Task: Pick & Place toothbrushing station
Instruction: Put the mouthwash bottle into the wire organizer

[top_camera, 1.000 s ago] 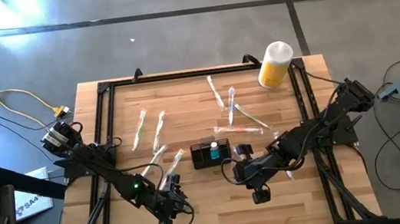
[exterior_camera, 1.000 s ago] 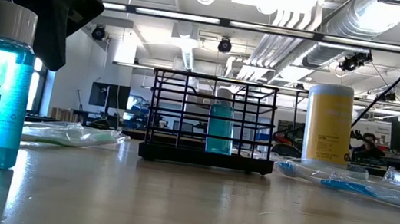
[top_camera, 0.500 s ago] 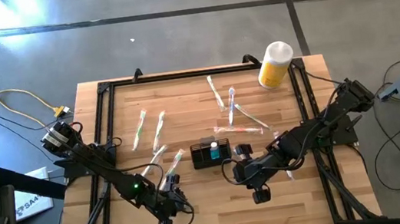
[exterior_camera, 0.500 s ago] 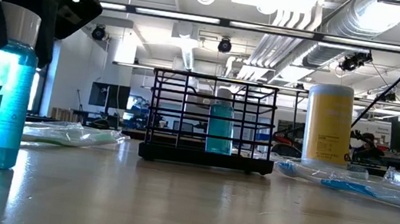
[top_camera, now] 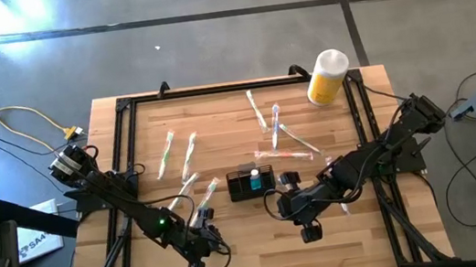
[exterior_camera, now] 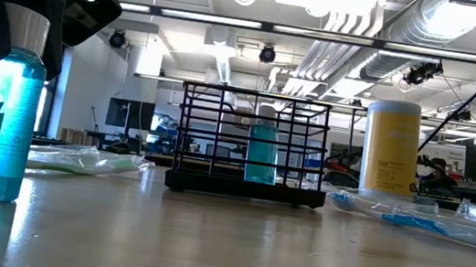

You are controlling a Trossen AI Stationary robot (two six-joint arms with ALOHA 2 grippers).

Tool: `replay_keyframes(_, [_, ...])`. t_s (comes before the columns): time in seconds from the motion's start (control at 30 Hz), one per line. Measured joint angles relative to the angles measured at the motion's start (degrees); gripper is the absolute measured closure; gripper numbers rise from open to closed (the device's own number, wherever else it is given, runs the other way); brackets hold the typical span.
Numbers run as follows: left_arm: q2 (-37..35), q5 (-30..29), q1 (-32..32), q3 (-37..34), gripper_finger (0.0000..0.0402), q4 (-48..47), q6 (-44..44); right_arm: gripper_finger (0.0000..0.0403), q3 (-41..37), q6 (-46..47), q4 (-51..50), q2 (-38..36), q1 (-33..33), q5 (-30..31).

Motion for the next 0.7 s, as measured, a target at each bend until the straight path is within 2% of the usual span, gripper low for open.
replay_keyframes(0.37, [-0.04, 0.02, 0.02, 0.31, 0.0315, -0.56, -0.02, 0.032, 0.02, -0.06, -7.9, 0.0, 0.0, -0.01])
replay_keyframes(0.57, [-0.07, -0.17, 0.02, 4.79, 0.0315, -8.29, -1.44, 0.032, 0.02, -0.88, -14.37, -0.56, 0.74, 1.05])
replay_keyframes(0.7, [-0.09, -1.42, 0.02, 8.35, 0.0315, -12.86, -0.63, 0.032, 0.04, -0.08, -14.73, -0.66, 1.04, 3.03])
